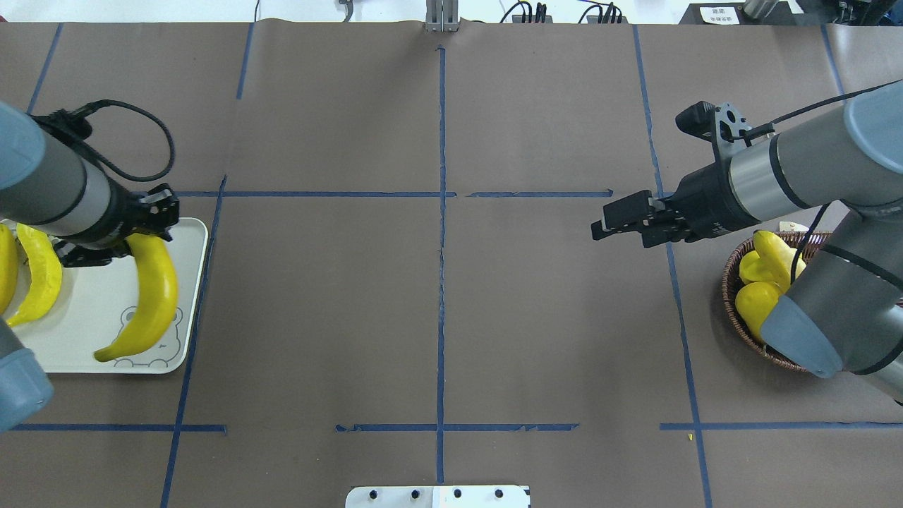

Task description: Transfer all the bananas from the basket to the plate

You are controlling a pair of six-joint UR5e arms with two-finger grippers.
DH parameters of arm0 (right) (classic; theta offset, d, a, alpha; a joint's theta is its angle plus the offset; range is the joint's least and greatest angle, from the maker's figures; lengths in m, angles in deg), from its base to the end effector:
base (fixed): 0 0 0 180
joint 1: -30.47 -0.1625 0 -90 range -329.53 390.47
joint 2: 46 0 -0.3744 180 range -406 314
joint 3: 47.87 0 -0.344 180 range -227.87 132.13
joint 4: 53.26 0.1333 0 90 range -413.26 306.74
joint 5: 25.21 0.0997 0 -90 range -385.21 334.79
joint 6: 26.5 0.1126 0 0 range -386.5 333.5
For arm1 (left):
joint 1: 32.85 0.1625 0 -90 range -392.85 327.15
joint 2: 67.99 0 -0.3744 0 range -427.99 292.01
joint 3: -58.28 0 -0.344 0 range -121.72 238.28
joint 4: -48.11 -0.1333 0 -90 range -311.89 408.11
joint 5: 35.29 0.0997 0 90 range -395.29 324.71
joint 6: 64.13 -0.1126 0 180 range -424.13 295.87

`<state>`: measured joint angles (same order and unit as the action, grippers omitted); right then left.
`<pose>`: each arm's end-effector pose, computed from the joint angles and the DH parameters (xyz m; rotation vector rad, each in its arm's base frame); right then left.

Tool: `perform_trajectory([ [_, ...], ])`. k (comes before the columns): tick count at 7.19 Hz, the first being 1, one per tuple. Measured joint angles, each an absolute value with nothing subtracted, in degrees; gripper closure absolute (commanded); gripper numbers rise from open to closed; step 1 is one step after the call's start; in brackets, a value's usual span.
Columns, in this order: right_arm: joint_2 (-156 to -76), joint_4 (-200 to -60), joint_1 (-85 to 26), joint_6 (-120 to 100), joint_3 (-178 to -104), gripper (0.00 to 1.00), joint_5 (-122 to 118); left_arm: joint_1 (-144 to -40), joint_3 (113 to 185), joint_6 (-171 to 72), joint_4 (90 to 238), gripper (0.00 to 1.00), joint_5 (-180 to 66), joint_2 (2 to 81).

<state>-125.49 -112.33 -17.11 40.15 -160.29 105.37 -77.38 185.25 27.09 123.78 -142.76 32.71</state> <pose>-0.2779 -0.3932 0.2918 0.1026 -1.2254 -0.0261 0.2464 -0.3819 0.3110 -0.0635 0.6589 -0.6812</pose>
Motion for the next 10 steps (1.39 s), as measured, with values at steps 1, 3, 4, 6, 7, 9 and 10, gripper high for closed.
perform_trajectory([
  [1,-126.16,-117.87,-18.78,33.84,-160.44,0.01,105.92,-79.23,185.71,23.47,124.12,1.0,-142.77,29.35],
  [3,-127.6,-126.28,-22.22,22.12,-160.69,0.01,106.24,-82.29,183.79,21.19,127.85,1.0,-142.83,25.29],
  [4,-129.44,-128.08,-24.08,16.96,-161.14,0.01,106.29,-83.46,181.51,22.38,132.0,1.0,-142.85,23.74],
  [6,-133.03,-131.4,-27.45,9.06,-163.2,0.01,106.77,-84.92,174.52,24.86,144.66,1.0,-142.93,20.71],
  [7,-133.6,-135.19,-28.61,6.05,-165.13,0.01,106.9,-86.71,169.85,24.92,151.59,1.0,-144.66,19.53],
  [9,-133.86,-142.46,-29.96,0.89,-168.44,0.01,106.92,-89.98,157.63,24.66,167.82,0.94,-150.39,18.36],
  [10,-133.91,-143.78,-30.16,-0.11,-169.02,0.01,106.9,-90.55,153.51,24.84,172.76,0.71,-151.39,18.44],
])
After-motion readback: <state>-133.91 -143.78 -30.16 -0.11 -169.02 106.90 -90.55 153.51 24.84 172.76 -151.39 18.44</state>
